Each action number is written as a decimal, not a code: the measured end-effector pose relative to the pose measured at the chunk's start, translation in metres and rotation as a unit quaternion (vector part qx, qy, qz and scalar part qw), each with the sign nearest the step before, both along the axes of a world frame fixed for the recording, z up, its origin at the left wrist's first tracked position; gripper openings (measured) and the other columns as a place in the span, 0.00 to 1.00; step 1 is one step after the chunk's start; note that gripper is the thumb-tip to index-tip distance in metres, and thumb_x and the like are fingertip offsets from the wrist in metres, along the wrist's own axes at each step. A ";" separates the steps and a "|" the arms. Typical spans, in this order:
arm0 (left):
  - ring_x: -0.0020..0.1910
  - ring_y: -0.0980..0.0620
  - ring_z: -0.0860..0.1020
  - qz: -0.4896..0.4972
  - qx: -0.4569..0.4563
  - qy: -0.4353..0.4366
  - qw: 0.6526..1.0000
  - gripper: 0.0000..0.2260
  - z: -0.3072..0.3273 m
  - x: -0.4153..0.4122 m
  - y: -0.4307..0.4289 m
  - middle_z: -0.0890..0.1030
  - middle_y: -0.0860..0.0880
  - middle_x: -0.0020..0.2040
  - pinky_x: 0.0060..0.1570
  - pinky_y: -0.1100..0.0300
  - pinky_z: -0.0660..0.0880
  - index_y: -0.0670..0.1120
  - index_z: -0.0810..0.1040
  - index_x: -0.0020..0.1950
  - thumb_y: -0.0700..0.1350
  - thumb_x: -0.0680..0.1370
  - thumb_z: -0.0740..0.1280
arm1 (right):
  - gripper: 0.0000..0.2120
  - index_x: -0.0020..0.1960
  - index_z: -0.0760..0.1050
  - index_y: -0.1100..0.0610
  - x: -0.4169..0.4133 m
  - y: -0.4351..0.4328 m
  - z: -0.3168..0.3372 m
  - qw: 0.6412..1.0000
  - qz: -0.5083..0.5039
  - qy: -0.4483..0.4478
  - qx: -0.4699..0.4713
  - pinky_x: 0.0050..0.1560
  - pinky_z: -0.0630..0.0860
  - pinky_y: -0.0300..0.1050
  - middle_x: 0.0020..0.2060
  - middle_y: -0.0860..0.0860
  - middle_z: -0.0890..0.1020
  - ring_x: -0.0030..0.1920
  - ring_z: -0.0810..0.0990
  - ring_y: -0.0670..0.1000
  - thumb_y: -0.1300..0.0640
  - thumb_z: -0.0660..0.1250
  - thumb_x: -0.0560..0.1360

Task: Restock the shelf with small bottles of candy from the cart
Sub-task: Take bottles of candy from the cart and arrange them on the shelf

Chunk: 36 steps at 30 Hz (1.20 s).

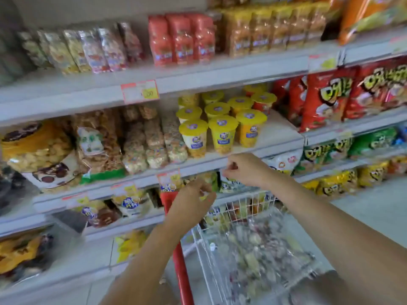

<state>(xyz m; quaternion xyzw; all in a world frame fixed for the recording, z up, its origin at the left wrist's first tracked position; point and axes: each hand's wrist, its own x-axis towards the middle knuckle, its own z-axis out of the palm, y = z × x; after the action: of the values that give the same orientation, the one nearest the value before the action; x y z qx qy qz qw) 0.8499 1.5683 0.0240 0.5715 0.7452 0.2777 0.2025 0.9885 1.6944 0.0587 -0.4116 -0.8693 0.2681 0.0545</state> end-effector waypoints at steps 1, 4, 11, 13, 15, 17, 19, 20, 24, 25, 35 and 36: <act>0.48 0.50 0.78 -0.009 -0.038 -0.003 0.999 0.08 -0.021 0.008 0.004 0.78 0.51 0.50 0.42 0.63 0.71 0.49 0.76 0.54 0.49 0.77 0.66 | 0.13 0.42 0.70 0.58 0.016 0.005 -0.027 0.999 -0.022 -0.031 -0.035 0.37 0.64 0.47 0.37 0.56 0.73 0.38 0.73 0.55 0.49 0.65 0.77; 0.56 0.47 0.77 -0.029 -0.119 -0.012 0.992 0.17 -0.085 0.025 0.013 0.74 0.48 0.63 0.55 0.59 0.73 0.48 0.71 0.66 0.47 0.77 0.65 | 0.16 0.60 0.71 0.61 0.064 0.011 -0.101 0.983 -0.083 -0.107 -0.124 0.37 0.69 0.44 0.43 0.52 0.75 0.39 0.74 0.52 0.51 0.64 0.79; 0.67 0.43 0.69 -0.053 -0.341 0.059 0.937 0.20 -0.200 0.038 0.027 0.67 0.41 0.69 0.64 0.56 0.68 0.42 0.65 0.71 0.39 0.79 0.59 | 0.14 0.62 0.73 0.61 0.114 -0.003 -0.213 0.953 -0.160 -0.131 -0.221 0.52 0.71 0.41 0.55 0.51 0.78 0.55 0.77 0.53 0.57 0.62 0.79; 0.63 0.41 0.72 -0.072 -0.377 0.088 0.919 0.20 -0.220 0.040 0.036 0.67 0.39 0.66 0.61 0.51 0.72 0.41 0.67 0.70 0.34 0.77 0.58 | 0.14 0.63 0.74 0.60 0.110 -0.011 -0.238 0.948 -0.156 -0.131 -0.243 0.54 0.72 0.40 0.59 0.53 0.79 0.58 0.78 0.52 0.62 0.60 0.79; 0.62 0.40 0.72 -0.092 -0.400 0.127 0.903 0.20 -0.235 0.039 0.047 0.69 0.38 0.65 0.60 0.50 0.73 0.40 0.67 0.69 0.33 0.77 0.57 | 0.16 0.63 0.74 0.59 0.104 -0.020 -0.261 0.940 -0.164 -0.109 -0.278 0.48 0.75 0.39 0.61 0.54 0.78 0.57 0.78 0.52 0.67 0.61 0.76; 0.61 0.41 0.73 -0.100 -0.414 0.154 0.892 0.19 -0.251 0.032 0.055 0.70 0.39 0.64 0.59 0.47 0.73 0.40 0.67 0.69 0.34 0.77 0.57 | 0.20 0.63 0.74 0.59 0.096 -0.027 -0.276 0.933 -0.168 -0.099 -0.303 0.36 0.73 0.34 0.62 0.54 0.76 0.55 0.79 0.52 0.71 0.61 0.74; 0.60 0.42 0.73 -0.085 -0.414 0.142 0.895 0.19 -0.266 0.029 0.061 0.70 0.40 0.64 0.59 0.48 0.73 0.41 0.68 0.68 0.35 0.77 0.58 | 0.22 0.66 0.73 0.57 0.087 -0.025 -0.288 0.926 -0.183 -0.090 -0.318 0.28 0.68 0.31 0.62 0.55 0.76 0.46 0.80 0.50 0.72 0.59 0.75; 0.61 0.43 0.73 -0.073 -0.411 0.119 0.901 0.18 -0.272 0.030 0.066 0.70 0.41 0.65 0.61 0.52 0.72 0.41 0.68 0.68 0.36 0.78 0.58 | 0.21 0.66 0.73 0.57 0.083 -0.021 -0.290 0.926 -0.192 -0.088 -0.313 0.30 0.70 0.31 0.60 0.56 0.77 0.45 0.80 0.50 0.71 0.59 0.76; 0.57 0.44 0.76 0.053 -0.392 -0.064 0.916 0.15 -0.286 0.048 0.090 0.77 0.41 0.58 0.56 0.57 0.73 0.38 0.75 0.59 0.43 0.76 0.69 | 0.11 0.53 0.78 0.63 0.082 0.003 -0.300 0.928 -0.202 -0.146 -0.278 0.48 0.78 0.46 0.49 0.57 0.82 0.47 0.81 0.56 0.64 0.57 0.78; 0.51 0.43 0.78 0.078 -0.397 -0.093 0.910 0.14 -0.288 0.053 0.097 0.79 0.41 0.50 0.53 0.56 0.75 0.36 0.77 0.54 0.46 0.75 0.70 | 0.11 0.50 0.78 0.64 0.087 0.009 -0.300 0.930 -0.195 -0.160 -0.269 0.48 0.79 0.47 0.46 0.57 0.82 0.46 0.81 0.55 0.64 0.57 0.78; 0.47 0.43 0.81 0.180 -0.443 -0.164 0.863 0.31 -0.317 0.101 0.127 0.80 0.36 0.56 0.34 0.60 0.75 0.31 0.69 0.68 0.51 0.74 0.70 | 0.19 0.64 0.73 0.57 0.181 0.054 -0.295 0.914 -0.236 -0.218 -0.248 0.60 0.74 0.44 0.63 0.54 0.75 0.62 0.74 0.54 0.66 0.58 0.75; 0.49 0.43 0.81 0.188 -0.441 -0.176 0.860 0.31 -0.316 0.100 0.127 0.81 0.37 0.54 0.35 0.58 0.76 0.30 0.70 0.66 0.51 0.74 0.71 | 0.21 0.67 0.71 0.57 0.180 0.056 -0.296 0.915 -0.233 -0.205 -0.258 0.59 0.73 0.44 0.65 0.54 0.74 0.63 0.74 0.54 0.66 0.58 0.75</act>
<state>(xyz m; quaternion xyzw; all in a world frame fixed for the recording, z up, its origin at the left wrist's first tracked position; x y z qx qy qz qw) 0.9499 1.6950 -0.2923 0.2131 0.8348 0.0485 0.5053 1.1688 1.7504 -0.2374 -0.6485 -0.6414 0.3723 -0.1719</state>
